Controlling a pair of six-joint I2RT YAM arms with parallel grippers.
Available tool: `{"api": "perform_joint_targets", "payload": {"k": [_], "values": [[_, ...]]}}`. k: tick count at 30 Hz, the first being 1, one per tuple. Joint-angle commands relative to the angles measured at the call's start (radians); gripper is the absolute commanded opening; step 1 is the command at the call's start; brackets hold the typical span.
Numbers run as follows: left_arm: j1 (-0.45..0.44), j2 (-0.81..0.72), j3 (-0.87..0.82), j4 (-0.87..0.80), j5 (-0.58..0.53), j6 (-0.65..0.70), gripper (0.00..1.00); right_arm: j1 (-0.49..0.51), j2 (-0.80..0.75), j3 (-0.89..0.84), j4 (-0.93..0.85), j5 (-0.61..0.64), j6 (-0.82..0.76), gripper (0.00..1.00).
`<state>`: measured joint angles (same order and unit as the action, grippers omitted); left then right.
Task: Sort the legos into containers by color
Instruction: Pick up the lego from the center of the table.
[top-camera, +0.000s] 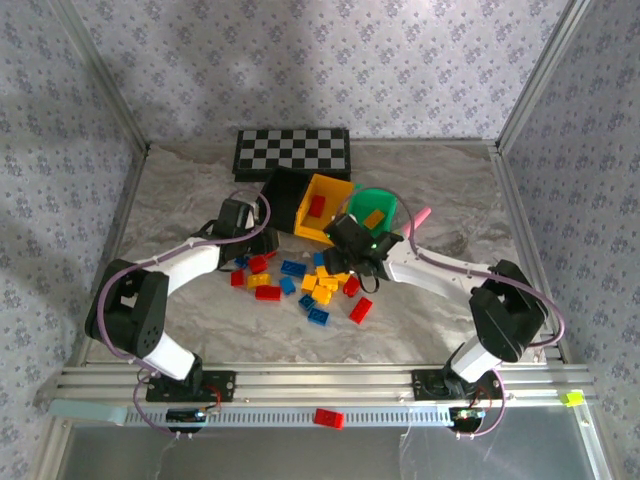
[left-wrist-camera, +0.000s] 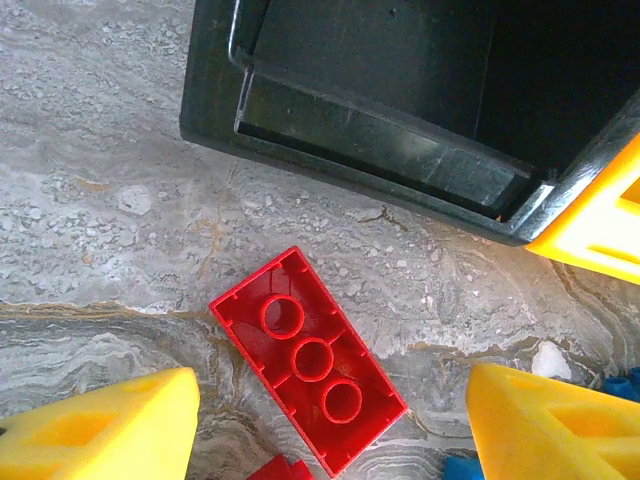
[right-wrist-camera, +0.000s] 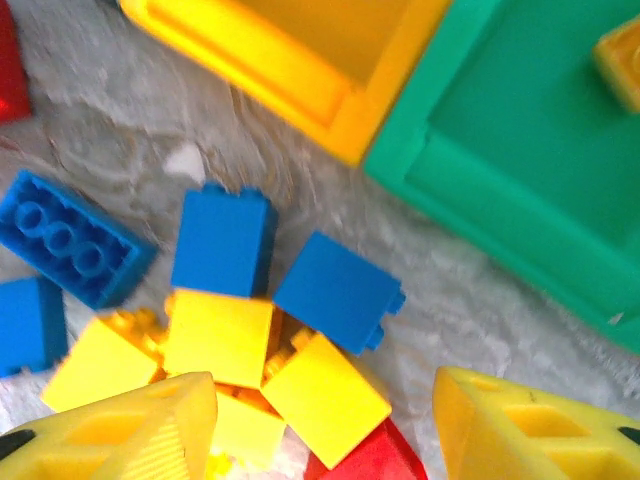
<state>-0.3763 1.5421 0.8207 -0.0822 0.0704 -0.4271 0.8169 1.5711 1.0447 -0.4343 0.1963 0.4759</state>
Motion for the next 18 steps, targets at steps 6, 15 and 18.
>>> {"api": "perform_joint_targets", "payload": {"k": [6, 15, 18], "values": [[-0.007, -0.015, 0.011, -0.005, -0.029, 0.019, 0.71, 0.008, 0.066, -0.024, -0.027, -0.058, 0.05, 0.6], [-0.007, -0.014, 0.015, -0.015, -0.042, 0.025, 0.71, -0.018, 0.175, 0.015, -0.011, -0.1, 0.046, 0.55], [-0.007, -0.013, 0.018, -0.02, -0.042, 0.027, 0.71, -0.013, 0.191, 0.015, -0.014, -0.116, 0.047, 0.55]]}}
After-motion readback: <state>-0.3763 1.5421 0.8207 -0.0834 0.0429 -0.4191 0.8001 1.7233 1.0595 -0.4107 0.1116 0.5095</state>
